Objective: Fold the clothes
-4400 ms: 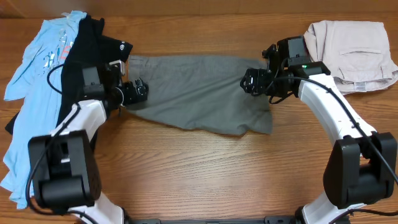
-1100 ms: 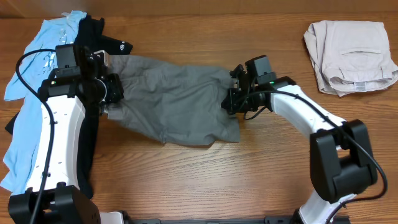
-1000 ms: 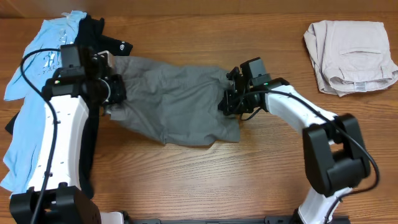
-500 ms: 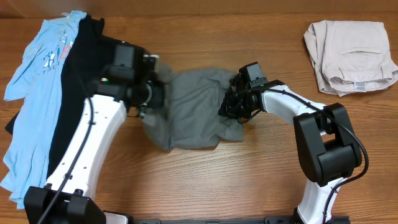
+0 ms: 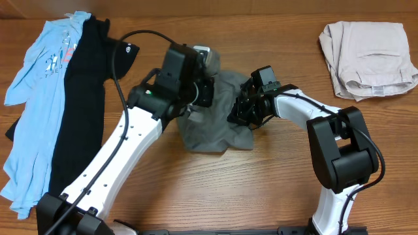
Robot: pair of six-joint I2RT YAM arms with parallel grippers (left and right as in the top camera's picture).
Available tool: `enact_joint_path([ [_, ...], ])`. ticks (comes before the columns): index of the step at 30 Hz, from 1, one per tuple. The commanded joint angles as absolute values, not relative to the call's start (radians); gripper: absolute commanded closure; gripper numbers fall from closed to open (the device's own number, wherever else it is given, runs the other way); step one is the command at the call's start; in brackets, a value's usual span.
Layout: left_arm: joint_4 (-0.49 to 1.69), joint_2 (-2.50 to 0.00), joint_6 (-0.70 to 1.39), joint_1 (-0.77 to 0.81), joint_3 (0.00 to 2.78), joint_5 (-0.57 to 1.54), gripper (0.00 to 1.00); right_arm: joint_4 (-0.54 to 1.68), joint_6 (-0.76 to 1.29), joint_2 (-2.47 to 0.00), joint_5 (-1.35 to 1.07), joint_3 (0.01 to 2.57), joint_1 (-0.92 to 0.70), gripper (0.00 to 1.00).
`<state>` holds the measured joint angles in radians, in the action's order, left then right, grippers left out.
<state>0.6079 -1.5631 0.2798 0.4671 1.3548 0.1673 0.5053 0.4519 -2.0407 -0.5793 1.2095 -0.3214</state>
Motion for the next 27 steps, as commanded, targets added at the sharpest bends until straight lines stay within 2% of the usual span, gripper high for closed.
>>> enact_joint_path([
  [1,0.591,-1.603,0.307,0.498,1.391,0.175,0.96,0.509,0.458,-2.072,-0.580,1.205,-0.324,0.96],
  [7,0.610,-1.685,0.302,0.501,1.391,0.177,0.96,0.540,0.448,-2.054,-0.657,1.264,-0.280,0.96],
  [13,0.618,-1.702,0.284,0.501,1.391,0.176,0.96,0.611,0.438,-1.938,-0.841,1.435,-0.136,0.96],
  [17,0.616,-1.703,0.284,0.501,1.391,0.181,0.96,0.697,0.439,-1.864,-0.897,1.588,-0.013,0.90],
  [18,0.616,-1.704,0.284,0.502,1.391,0.184,0.90,0.718,0.438,-1.855,-0.897,1.615,0.009,0.88],
  [19,0.615,-1.704,0.284,0.504,1.391,0.183,0.76,0.738,0.438,-1.844,-0.899,1.648,0.035,0.82],
  [20,0.614,-1.704,0.284,0.505,1.391,0.183,0.56,0.751,0.438,-1.838,-0.901,1.667,0.054,0.80],
  [21,0.612,-1.704,0.284,0.505,1.391,0.183,0.23,0.768,0.438,-1.831,-0.901,1.689,0.075,0.77],
  [22,0.612,-1.704,0.284,0.505,1.391,0.183,0.03,0.778,0.438,-1.827,-0.901,1.702,0.090,0.72],
  [23,0.612,-1.704,0.284,0.504,1.391,0.176,0.00,0.795,0.437,-1.819,-0.901,1.712,0.109,0.66],
  [27,0.606,-1.703,0.284,0.478,1.402,0.177,0.00,0.878,0.356,-1.816,-0.884,1.712,0.124,0.58],
])
